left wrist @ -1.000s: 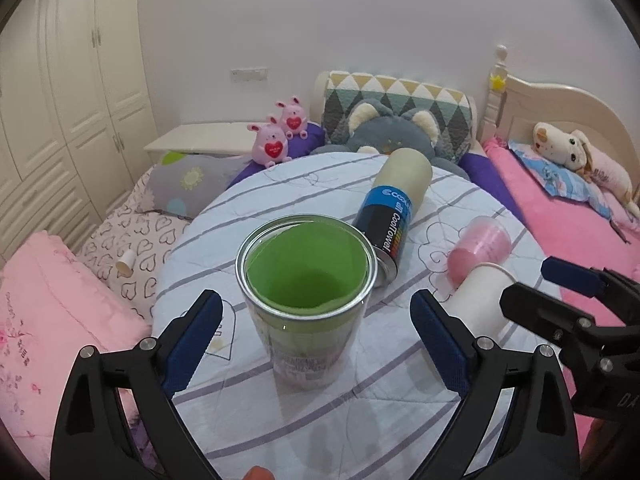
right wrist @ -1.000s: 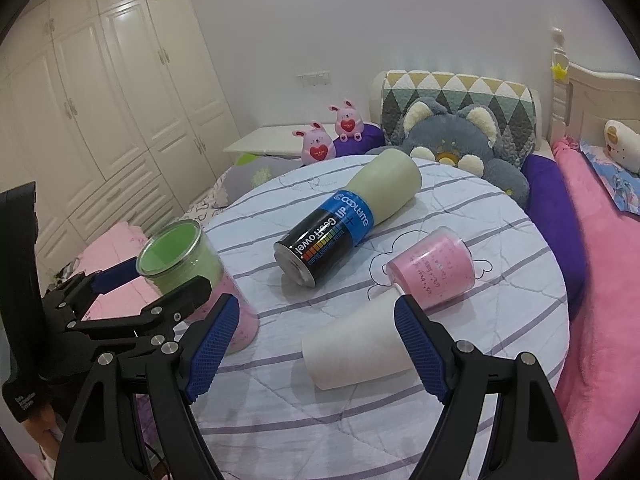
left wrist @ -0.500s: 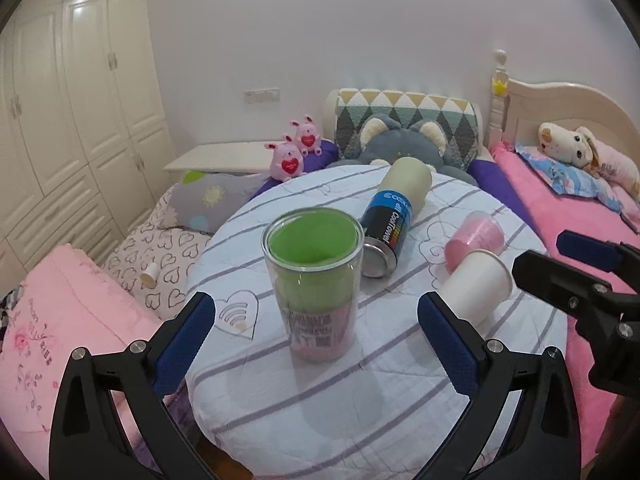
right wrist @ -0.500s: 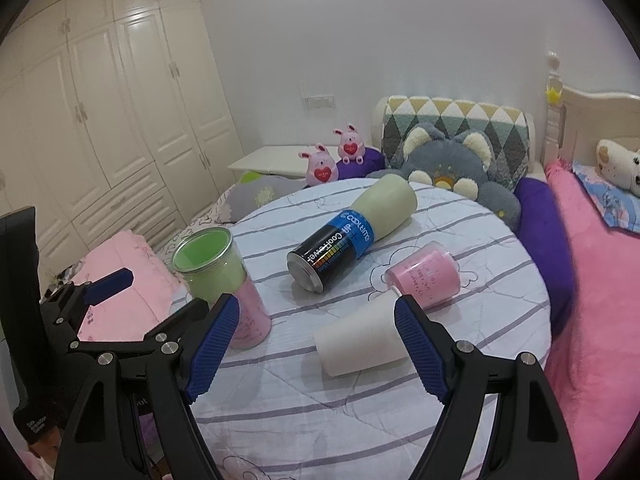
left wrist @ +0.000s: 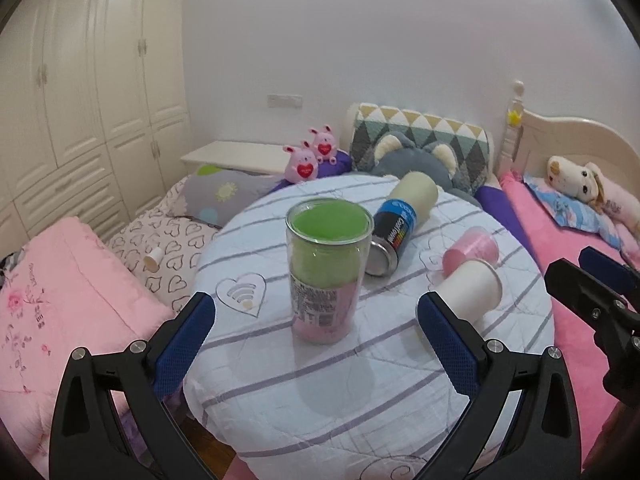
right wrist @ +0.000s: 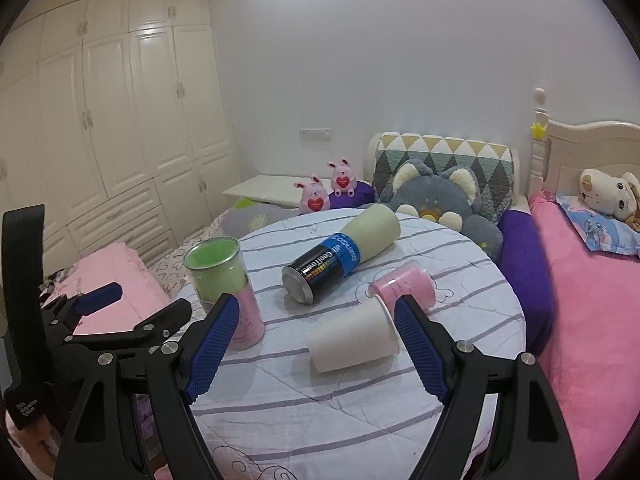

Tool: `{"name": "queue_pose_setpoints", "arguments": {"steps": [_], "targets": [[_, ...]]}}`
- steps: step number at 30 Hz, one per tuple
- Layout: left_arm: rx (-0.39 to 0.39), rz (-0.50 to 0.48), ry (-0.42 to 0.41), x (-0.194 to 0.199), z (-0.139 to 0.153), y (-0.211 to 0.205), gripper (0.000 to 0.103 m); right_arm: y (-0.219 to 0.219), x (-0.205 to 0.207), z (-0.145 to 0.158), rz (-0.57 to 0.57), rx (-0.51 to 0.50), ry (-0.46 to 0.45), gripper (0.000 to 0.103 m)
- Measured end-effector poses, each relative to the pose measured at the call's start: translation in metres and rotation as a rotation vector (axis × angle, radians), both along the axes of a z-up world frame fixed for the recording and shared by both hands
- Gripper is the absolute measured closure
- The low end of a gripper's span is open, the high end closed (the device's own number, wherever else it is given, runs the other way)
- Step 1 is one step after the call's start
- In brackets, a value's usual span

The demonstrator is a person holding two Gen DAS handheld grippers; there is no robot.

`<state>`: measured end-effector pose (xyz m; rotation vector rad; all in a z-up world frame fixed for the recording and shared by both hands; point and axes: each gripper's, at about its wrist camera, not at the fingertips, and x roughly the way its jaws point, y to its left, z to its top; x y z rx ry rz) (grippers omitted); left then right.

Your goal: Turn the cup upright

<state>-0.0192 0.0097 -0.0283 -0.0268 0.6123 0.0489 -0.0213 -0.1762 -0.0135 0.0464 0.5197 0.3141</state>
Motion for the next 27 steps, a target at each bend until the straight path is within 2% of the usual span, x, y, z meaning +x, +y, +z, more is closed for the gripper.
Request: {"name": "queue_pose_setpoints", "arguments": {"steps": [9,27], "targets": [[0.038,-0.002,0.004,-0.0024,-0.0026,-0.0062,0.001,-0.0034,-0.0036,-0.0063,-0.024,-0.004,0.008,0.022],[0.022,-0.005,0.004,-0.002,-0.0019,-0.0043,0.0,0.0036,-0.0033,-0.0071,-0.016,-0.026,0.003,0.022]]}}
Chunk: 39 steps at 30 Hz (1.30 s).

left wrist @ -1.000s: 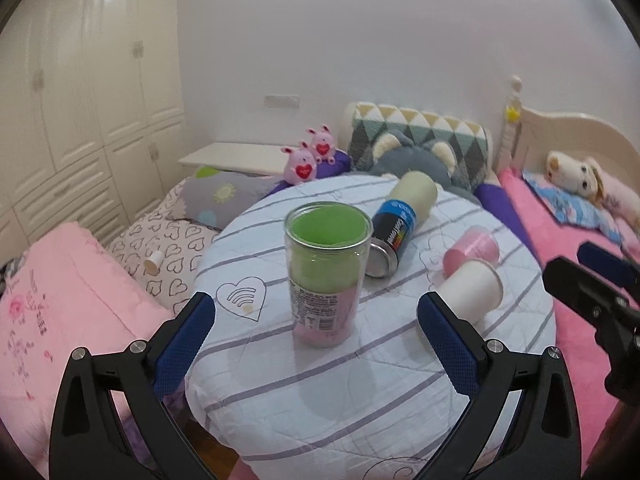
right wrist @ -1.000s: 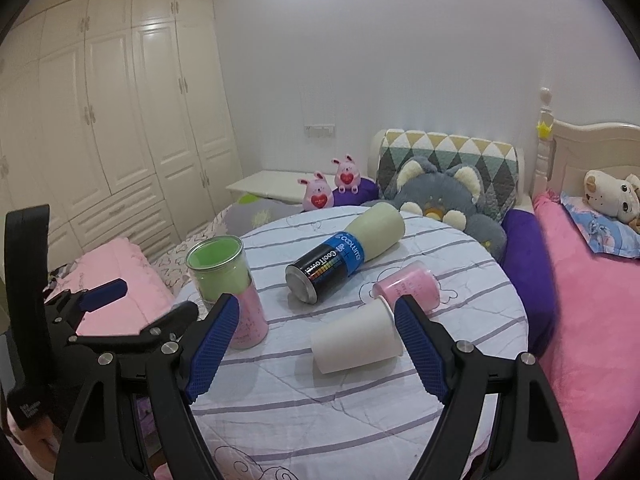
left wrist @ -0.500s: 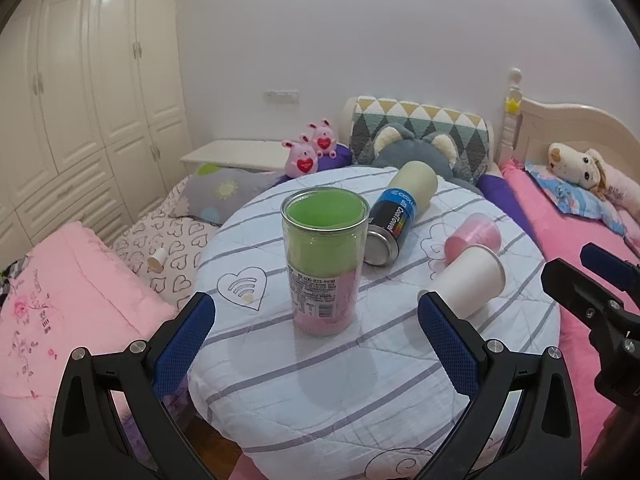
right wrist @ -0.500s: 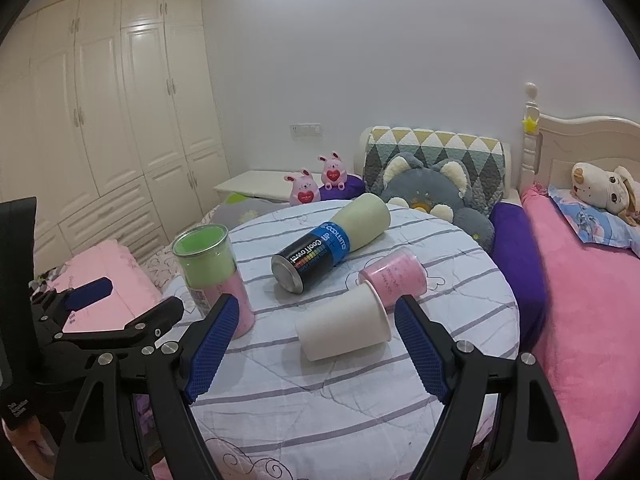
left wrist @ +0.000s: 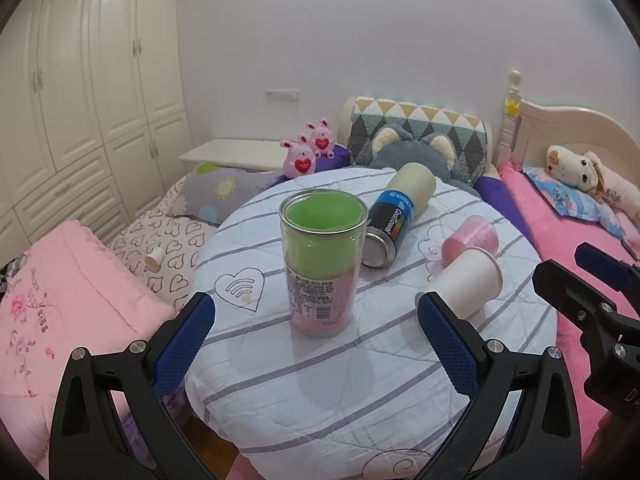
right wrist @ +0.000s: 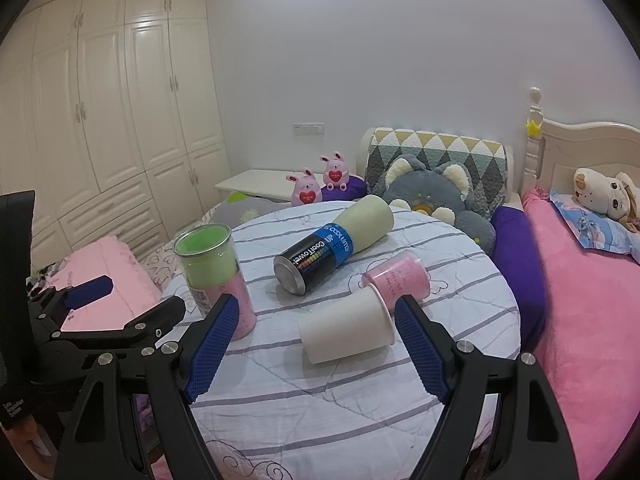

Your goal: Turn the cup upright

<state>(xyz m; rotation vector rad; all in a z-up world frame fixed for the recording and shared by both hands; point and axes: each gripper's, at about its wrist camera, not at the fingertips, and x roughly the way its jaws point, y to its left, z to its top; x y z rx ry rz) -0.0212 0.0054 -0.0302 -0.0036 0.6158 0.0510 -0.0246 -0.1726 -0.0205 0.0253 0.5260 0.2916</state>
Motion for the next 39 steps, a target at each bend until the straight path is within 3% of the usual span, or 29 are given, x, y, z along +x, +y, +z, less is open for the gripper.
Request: {"name": "queue_pose_setpoints", "arguments": {"steps": [13,31,39], "targets": [[-0.005,0.015,-0.072,-0.009,0.009,-0.006,0.0,-0.009,-0.004,0.004,0.003,0.006,-0.049,0.022],[0.082,0.029,-0.084,-0.008,0.003,-0.02,0.0,-0.015,0.002,-0.002,0.009,0.013,-0.052,0.022],[0.07,0.035,-0.082,-0.007,0.004,-0.019,0.0,-0.02,0.004,-0.005,0.004,0.015,-0.047,0.022]]}}
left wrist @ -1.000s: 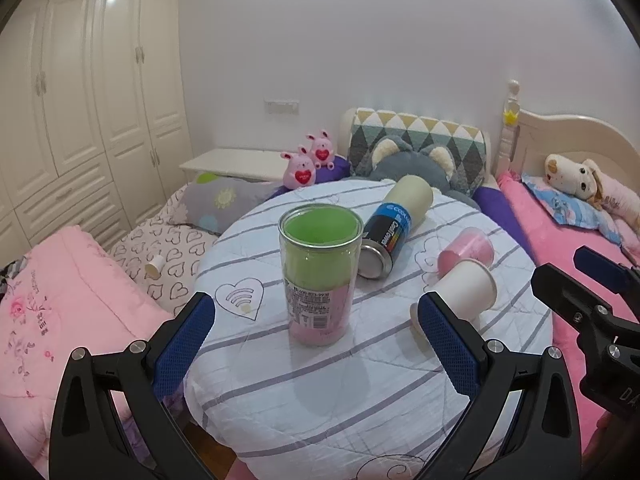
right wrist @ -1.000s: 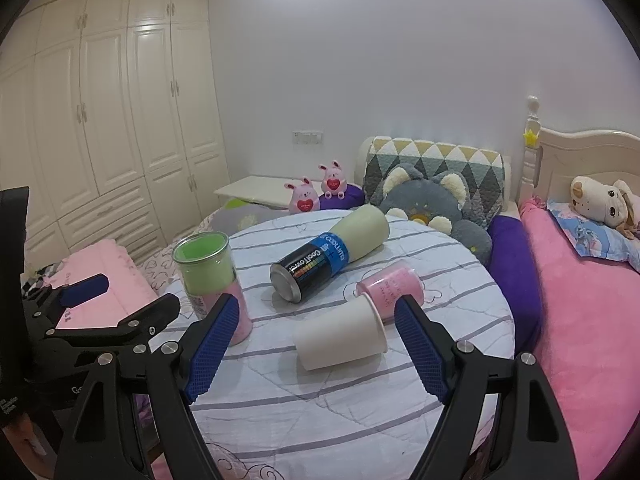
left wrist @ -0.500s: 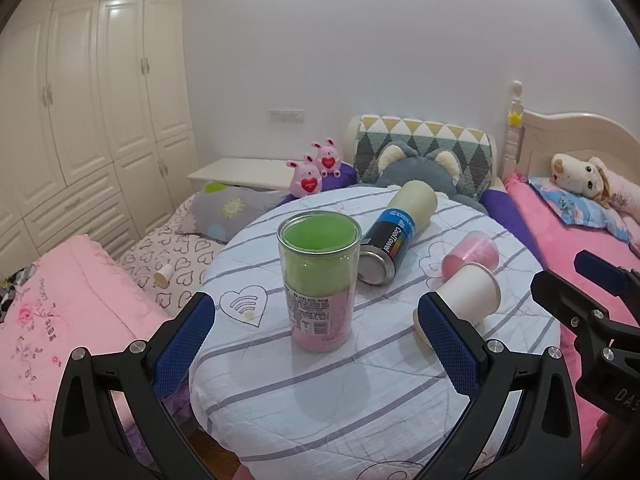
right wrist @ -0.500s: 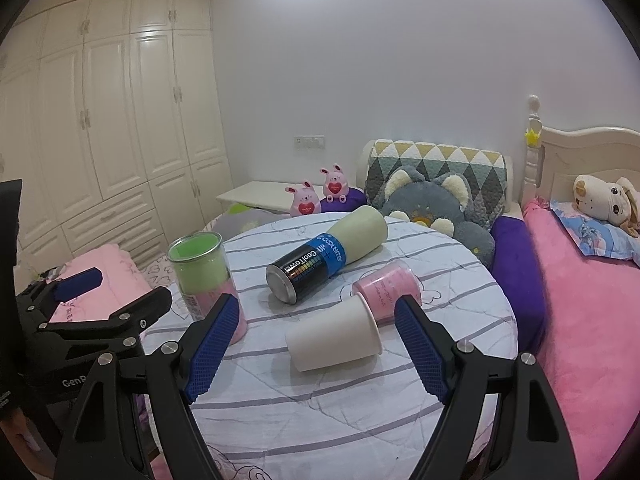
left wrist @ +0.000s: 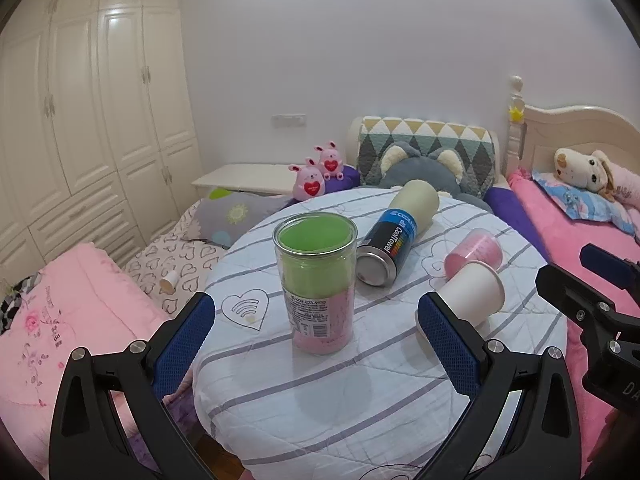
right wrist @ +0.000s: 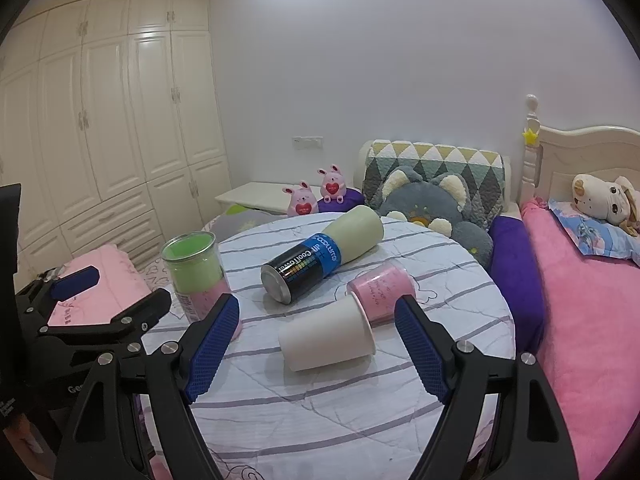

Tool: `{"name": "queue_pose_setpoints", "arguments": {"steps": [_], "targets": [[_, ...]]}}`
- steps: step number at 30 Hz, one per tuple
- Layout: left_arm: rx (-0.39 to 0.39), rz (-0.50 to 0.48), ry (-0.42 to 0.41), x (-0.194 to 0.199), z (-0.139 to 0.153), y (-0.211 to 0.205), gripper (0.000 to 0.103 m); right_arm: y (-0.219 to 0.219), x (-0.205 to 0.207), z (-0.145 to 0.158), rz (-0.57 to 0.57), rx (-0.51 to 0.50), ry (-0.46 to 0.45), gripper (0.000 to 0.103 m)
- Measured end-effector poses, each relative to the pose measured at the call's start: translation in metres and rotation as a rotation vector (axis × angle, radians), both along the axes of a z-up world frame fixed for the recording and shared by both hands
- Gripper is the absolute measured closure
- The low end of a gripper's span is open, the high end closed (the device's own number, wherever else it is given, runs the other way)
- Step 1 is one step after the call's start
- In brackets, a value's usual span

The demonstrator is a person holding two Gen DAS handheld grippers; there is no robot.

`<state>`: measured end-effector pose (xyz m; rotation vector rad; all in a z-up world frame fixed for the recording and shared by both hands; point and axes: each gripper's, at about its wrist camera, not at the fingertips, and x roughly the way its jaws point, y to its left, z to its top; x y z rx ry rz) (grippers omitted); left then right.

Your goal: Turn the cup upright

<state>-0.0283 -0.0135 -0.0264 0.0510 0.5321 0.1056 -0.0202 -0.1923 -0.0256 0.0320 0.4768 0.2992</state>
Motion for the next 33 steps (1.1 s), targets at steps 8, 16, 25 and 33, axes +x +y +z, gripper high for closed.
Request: {"name": "queue_pose_setpoints", "arguments": {"steps": [8,16,25,33], "targets": [[0.008,0.002,-0.006,0.001,0.001,-0.002,0.0,-0.003,0.001,0.0,0.004,0.006,-0.001,0.021],[0.009,0.0,-0.003,0.002,0.001,-0.004,0.0,-0.004,0.004,-0.002,0.009,0.007,0.006,0.021],[0.01,-0.002,0.009,0.006,0.0,-0.006,0.0,-0.002,0.007,-0.004,0.011,0.003,0.016,0.022],[-0.005,-0.023,0.029,0.009,-0.005,-0.001,0.0,0.005,0.012,-0.006,0.023,-0.006,0.028,0.022]]}}
